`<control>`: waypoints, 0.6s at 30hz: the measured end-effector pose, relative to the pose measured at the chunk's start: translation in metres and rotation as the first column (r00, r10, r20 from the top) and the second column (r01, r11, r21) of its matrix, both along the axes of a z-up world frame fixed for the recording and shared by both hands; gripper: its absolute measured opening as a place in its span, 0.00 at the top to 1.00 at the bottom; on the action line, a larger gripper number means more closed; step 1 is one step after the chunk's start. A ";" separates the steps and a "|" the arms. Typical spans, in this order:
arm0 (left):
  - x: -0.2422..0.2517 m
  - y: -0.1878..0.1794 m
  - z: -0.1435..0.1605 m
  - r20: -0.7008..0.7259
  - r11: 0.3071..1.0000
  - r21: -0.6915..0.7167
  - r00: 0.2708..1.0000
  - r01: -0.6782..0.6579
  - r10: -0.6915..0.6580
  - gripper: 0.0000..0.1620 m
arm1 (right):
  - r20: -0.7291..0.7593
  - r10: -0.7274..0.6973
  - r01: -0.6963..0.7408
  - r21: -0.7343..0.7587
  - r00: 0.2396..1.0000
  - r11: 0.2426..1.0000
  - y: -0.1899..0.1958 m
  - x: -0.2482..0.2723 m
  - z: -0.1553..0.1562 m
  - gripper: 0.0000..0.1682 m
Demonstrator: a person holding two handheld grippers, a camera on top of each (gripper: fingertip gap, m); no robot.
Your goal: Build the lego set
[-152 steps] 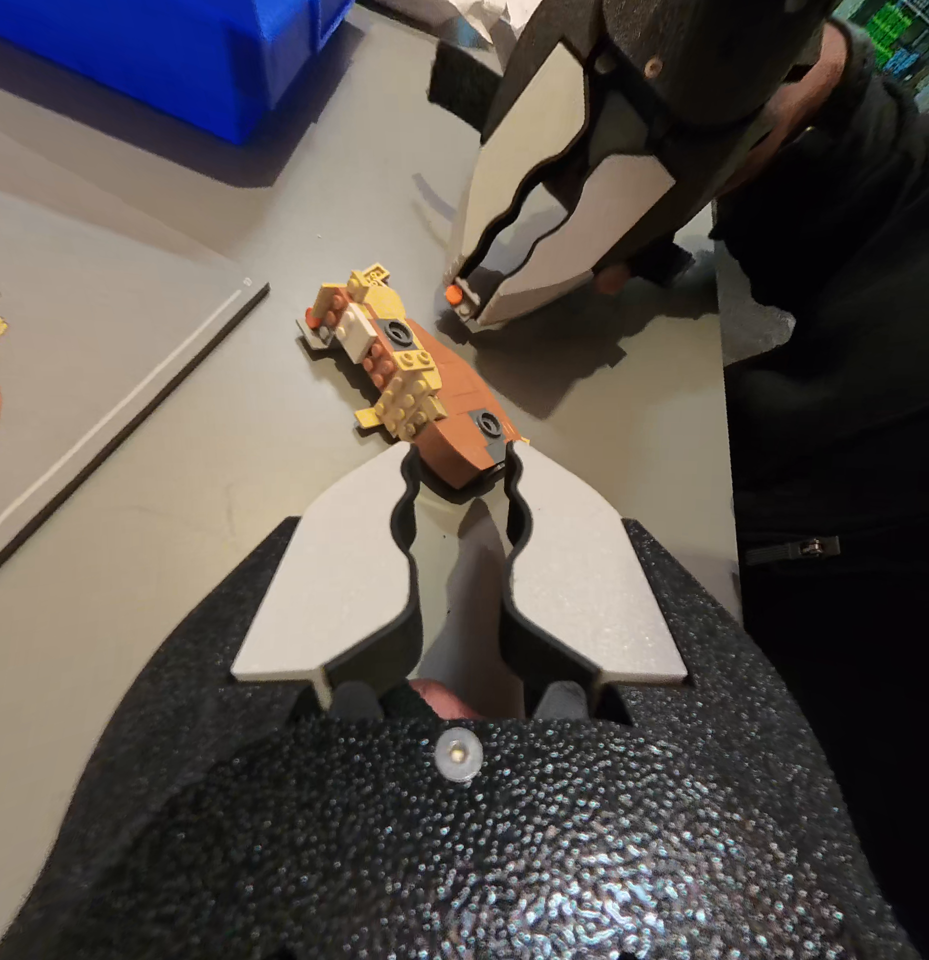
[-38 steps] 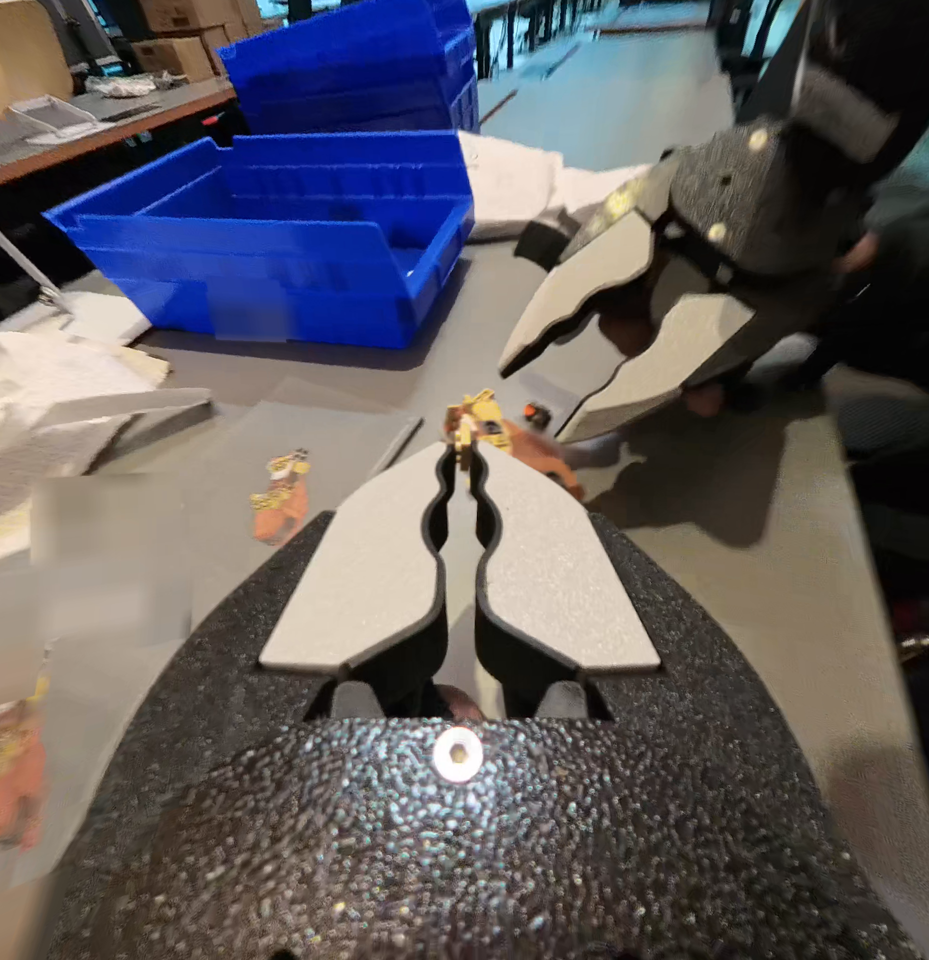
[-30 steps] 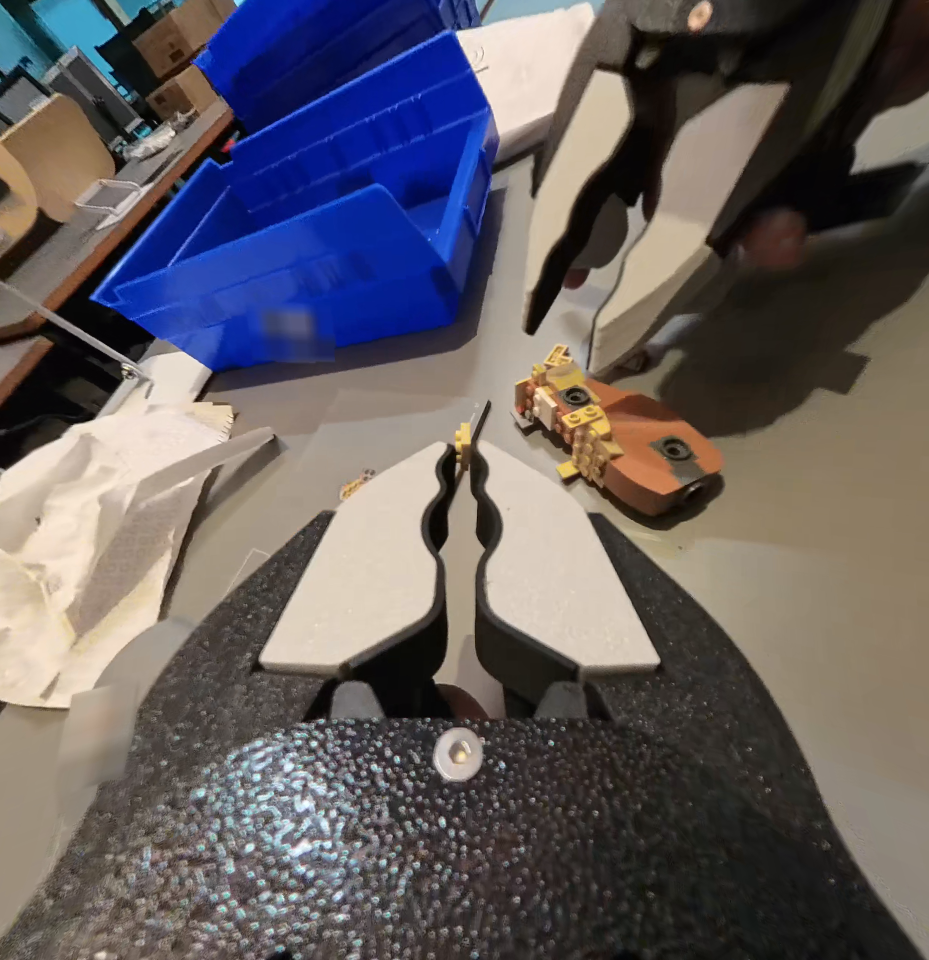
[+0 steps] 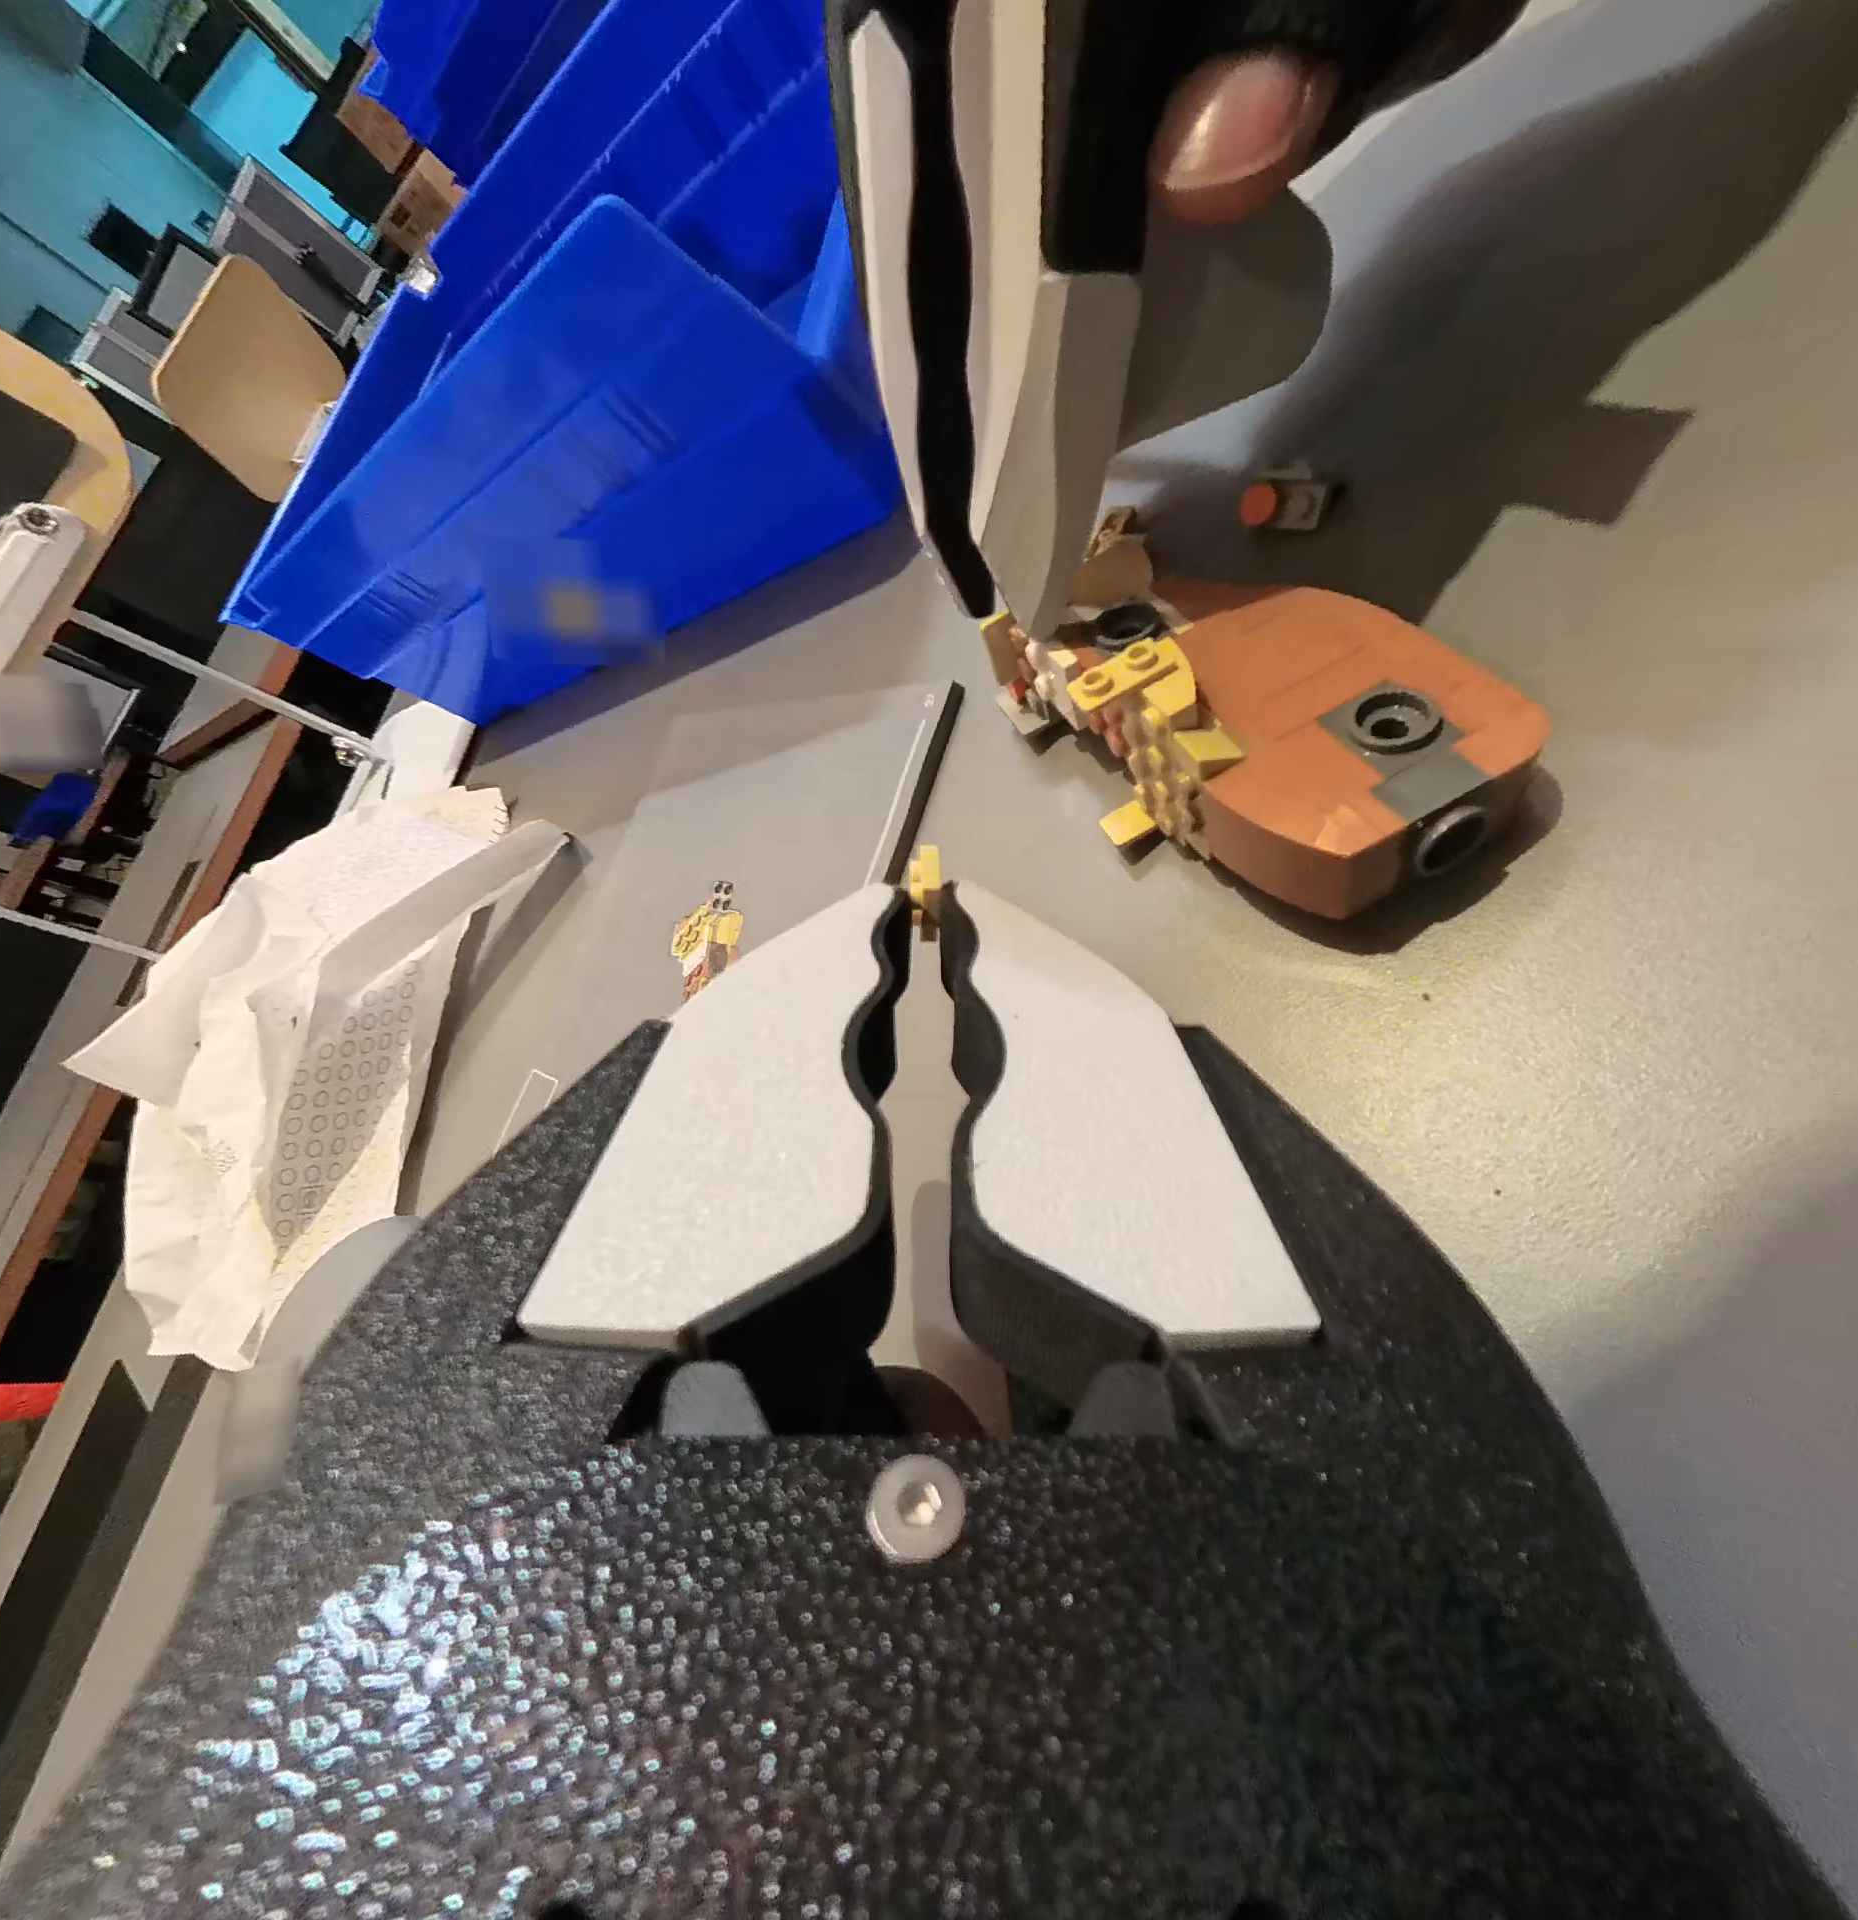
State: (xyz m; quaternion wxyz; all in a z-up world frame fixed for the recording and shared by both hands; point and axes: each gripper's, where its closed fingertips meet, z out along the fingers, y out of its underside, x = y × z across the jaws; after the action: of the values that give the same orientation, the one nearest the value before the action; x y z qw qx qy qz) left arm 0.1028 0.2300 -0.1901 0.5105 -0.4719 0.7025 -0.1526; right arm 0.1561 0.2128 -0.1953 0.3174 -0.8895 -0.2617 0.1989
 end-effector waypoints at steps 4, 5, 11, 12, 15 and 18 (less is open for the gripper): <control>0.000 -0.001 -0.003 -0.016 1.000 0.014 1.000 0.005 -0.005 0.97 | -0.008 0.004 -0.004 0.009 1.000 1.000 0.000 -0.001 0.000 0.89; 0.000 -0.001 -0.004 -0.022 1.000 0.018 1.000 0.006 -0.006 0.97 | -0.004 0.009 -0.009 0.013 1.000 1.000 -0.001 0.000 0.000 0.89; 0.001 -0.003 -0.010 -0.059 0.999 0.043 0.998 0.015 -0.012 0.97 | -0.006 0.019 -0.019 0.046 1.000 0.999 -0.005 0.006 0.005 0.87; 0.001 -0.002 -0.010 -0.063 0.999 0.042 0.998 0.015 -0.012 0.97 | -0.009 0.020 -0.019 0.043 1.000 0.999 -0.006 0.007 0.005 0.87; 0.001 -0.002 -0.011 -0.068 0.999 0.044 0.998 0.014 -0.011 0.97 | -0.013 0.027 -0.026 0.035 1.000 0.999 -0.010 0.007 0.002 0.87; 0.002 -0.002 -0.011 -0.069 0.999 0.045 0.998 0.015 -0.012 0.97 | -0.032 0.026 -0.025 0.021 0.999 0.999 -0.009 0.004 0.002 0.87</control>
State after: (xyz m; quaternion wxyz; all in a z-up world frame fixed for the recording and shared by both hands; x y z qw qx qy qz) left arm 0.1048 0.2275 -0.2012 0.4957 -0.4606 0.7258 -0.1239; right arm 0.1602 0.2038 -0.1935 0.3284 -0.8794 -0.2698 0.2146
